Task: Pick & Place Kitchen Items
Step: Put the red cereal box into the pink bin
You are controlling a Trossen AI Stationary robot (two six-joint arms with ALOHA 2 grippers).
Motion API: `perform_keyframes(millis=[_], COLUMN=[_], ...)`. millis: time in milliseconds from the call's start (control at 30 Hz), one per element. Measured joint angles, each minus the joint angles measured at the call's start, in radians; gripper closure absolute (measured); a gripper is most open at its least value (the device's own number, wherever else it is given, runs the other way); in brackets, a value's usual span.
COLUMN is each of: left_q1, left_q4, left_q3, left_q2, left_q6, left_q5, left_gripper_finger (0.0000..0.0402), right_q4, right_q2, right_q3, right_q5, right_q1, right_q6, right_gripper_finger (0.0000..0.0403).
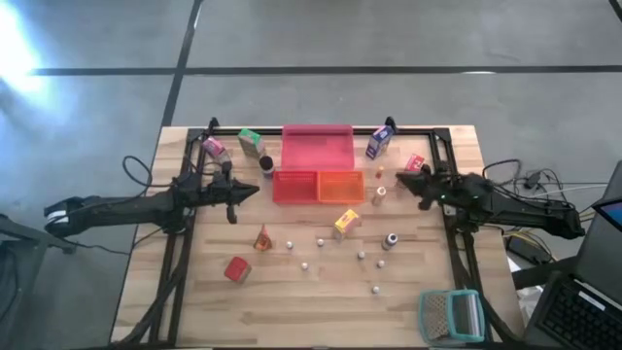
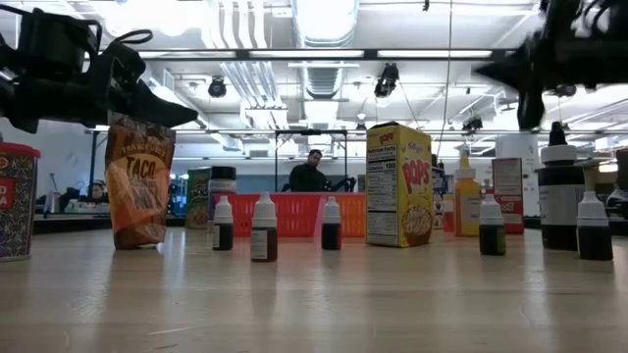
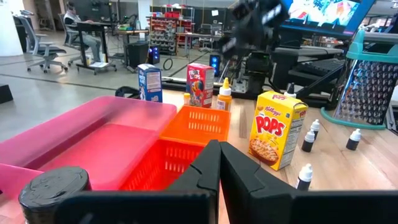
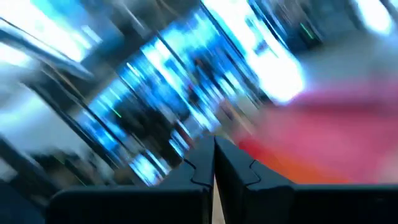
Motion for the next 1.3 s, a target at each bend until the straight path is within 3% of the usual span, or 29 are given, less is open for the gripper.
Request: perform_keyframes(millis=[167,333,600,767,967,1133,1300], left_q1=[0.001,0.001,0.001,0.001,0.001,0.001,0.000], left_q4=[0.005,0.150,0.242,0.237,0.238,0.238,0.238], left_q3=[0.000,0.006,0.146,0.213,0.245,0.249,0.249], left_q2=[0.000,0.000,-0.002,-0.001,-0.001,-0.001,-0.002], left_q6=[0.024,0.110,0.065,0.064,0.063,0.064,0.123], left_q5=[-0.064,-0.070,-0.070,-0.070,-0.070,-0.070,-0.073], left_gripper_finger=[0.0392,0.0392,0.0392,0.0392,0.0392,0.0392,0.0392], right_q4=[0.389,0.494,0.082,-0.072,-0.210,-0.265,-0.599], right_q2=[0.000,0.000,0.081,0.184,0.317,0.447,0.581], right_q3=[0.000,0.026,0.277,0.401,0.506,0.586,0.769], right_q5=[-0.102,-0.121,0.016,0.213,0.293,0.449,0.473], right_q1=[-0.001,-0.002,-0.002,-0.003,-0.002,-0.004,-0.071], right_q6=[-0.307,-0.555,-0.769,-0.907,-1.035,-1.012,-0.827], right_gripper_finger=[0.0394,0.0394,0.0394,0.0394,0.0394,0.0394,0.0394])
